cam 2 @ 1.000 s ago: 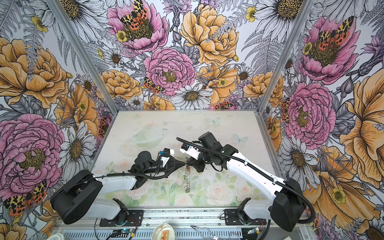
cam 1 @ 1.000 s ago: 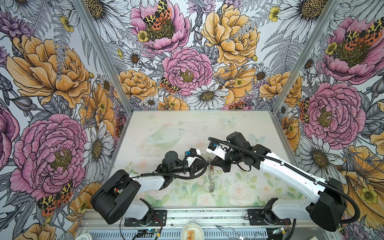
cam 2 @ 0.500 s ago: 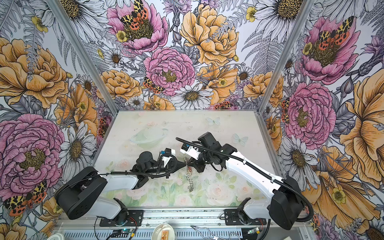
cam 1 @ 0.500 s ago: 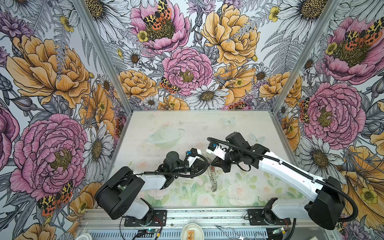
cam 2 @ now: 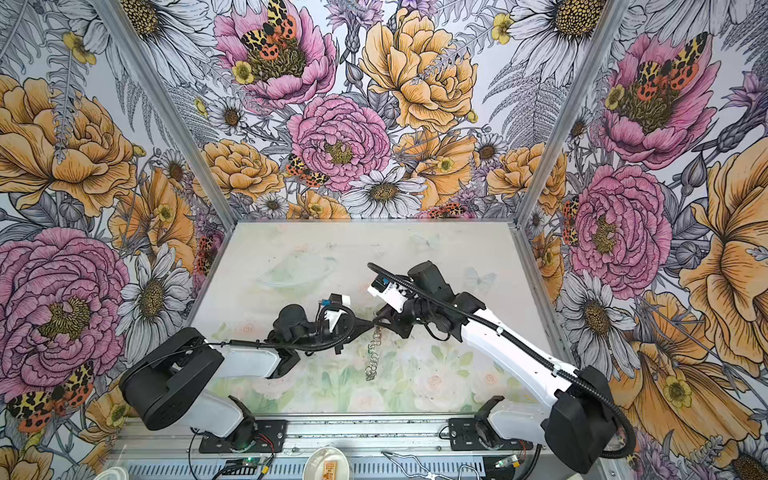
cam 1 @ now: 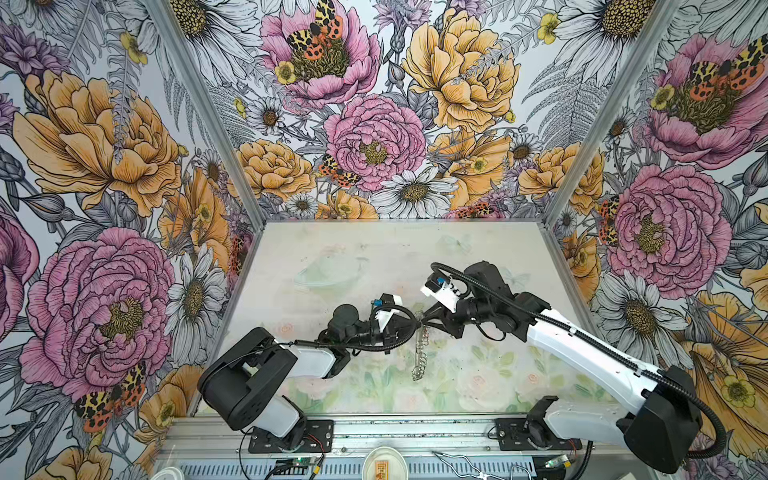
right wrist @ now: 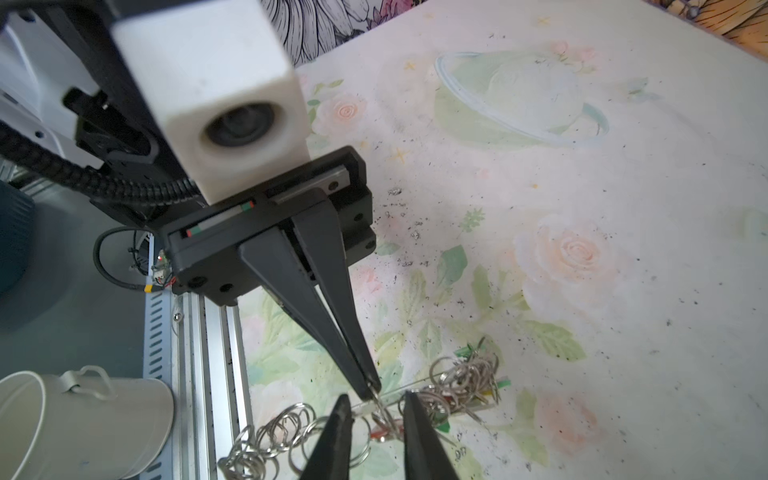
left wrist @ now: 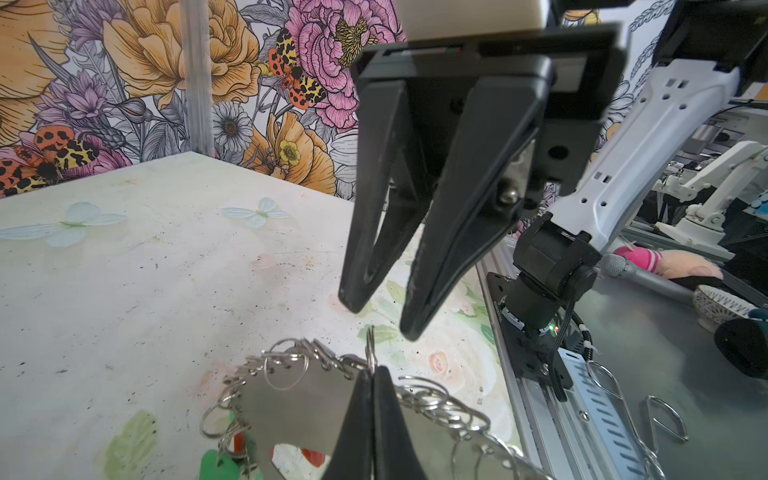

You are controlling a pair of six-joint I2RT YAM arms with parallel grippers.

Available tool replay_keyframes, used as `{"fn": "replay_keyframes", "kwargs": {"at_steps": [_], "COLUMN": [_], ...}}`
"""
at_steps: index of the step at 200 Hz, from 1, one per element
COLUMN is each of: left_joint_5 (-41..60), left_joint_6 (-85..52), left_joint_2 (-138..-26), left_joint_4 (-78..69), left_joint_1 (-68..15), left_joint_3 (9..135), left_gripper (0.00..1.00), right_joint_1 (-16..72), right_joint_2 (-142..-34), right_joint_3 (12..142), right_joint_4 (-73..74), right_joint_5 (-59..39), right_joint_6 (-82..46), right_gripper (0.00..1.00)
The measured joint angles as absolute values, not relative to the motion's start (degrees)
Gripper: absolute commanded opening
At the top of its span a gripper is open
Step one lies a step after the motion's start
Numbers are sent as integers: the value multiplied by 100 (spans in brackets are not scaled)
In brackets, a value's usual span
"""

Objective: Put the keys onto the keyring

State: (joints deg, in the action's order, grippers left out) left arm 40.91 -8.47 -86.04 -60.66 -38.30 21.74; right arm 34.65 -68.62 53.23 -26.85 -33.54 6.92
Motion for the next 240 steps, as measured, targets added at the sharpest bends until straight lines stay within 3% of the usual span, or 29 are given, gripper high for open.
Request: {"fn": "replay_keyframes", "kwargs": {"at_steps": [120, 240], "left_joint_5": [3653, 3551], "left_joint_6": [-1116, -1463], "left_joint_2": [-8556, -8788], "left_joint_4": [-6475, -7244], "left_joint_1": [-3841, -3933], "left_joint_3": [2163, 2163], "left_gripper": [0, 0], "right_joint_1": [3398, 3706], "right_joint_2": [-6460, -6438], "right_joint_3": [4431, 4128], "right_joint_4": [-1546, -982], "right_joint_5": [-2838, -2655], "right_joint_6": [84, -128], "right_gripper": [11, 15]}}
